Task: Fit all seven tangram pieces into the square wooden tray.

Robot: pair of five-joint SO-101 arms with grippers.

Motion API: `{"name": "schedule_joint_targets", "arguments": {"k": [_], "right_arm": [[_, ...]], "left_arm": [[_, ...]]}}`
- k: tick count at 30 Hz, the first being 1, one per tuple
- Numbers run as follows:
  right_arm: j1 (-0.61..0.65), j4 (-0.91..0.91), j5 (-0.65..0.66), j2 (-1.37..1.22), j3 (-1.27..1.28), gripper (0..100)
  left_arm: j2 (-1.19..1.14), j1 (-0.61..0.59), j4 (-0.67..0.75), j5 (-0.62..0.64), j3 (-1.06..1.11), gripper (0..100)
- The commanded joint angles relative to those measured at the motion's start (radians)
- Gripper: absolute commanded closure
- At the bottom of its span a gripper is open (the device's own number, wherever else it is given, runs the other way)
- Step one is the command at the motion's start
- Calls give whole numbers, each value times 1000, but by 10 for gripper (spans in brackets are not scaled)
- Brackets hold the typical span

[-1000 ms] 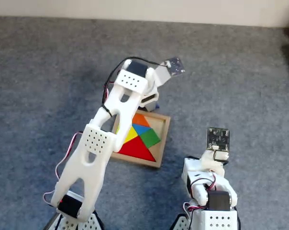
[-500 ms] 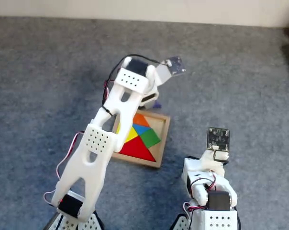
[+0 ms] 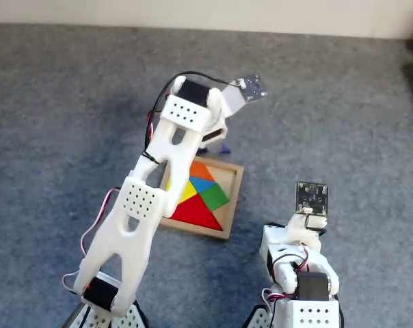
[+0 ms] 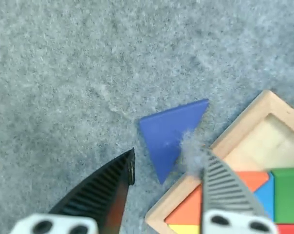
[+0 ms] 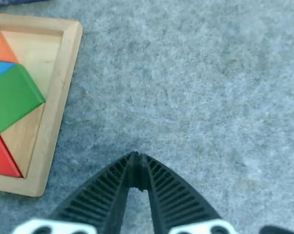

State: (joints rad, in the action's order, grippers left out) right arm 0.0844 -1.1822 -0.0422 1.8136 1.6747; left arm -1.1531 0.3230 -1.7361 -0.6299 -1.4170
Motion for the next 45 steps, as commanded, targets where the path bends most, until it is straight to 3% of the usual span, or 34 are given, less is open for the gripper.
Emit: {"name": "schedule_joint_targets", "arguments": {"k": [1, 22, 38, 45], "right_arm": [[-13, 25, 14, 5, 134, 987], [-13, 25, 14, 5, 134, 987], [-13, 25, 14, 5, 134, 987], [-13, 25, 14, 5, 134, 987]], "left_arm": [[16, 8, 31, 60, -36, 736], [-166, 2, 219, 61, -21, 737], [-183, 12, 123, 6, -25, 856], [-186, 13, 0, 12, -240, 857]]}}
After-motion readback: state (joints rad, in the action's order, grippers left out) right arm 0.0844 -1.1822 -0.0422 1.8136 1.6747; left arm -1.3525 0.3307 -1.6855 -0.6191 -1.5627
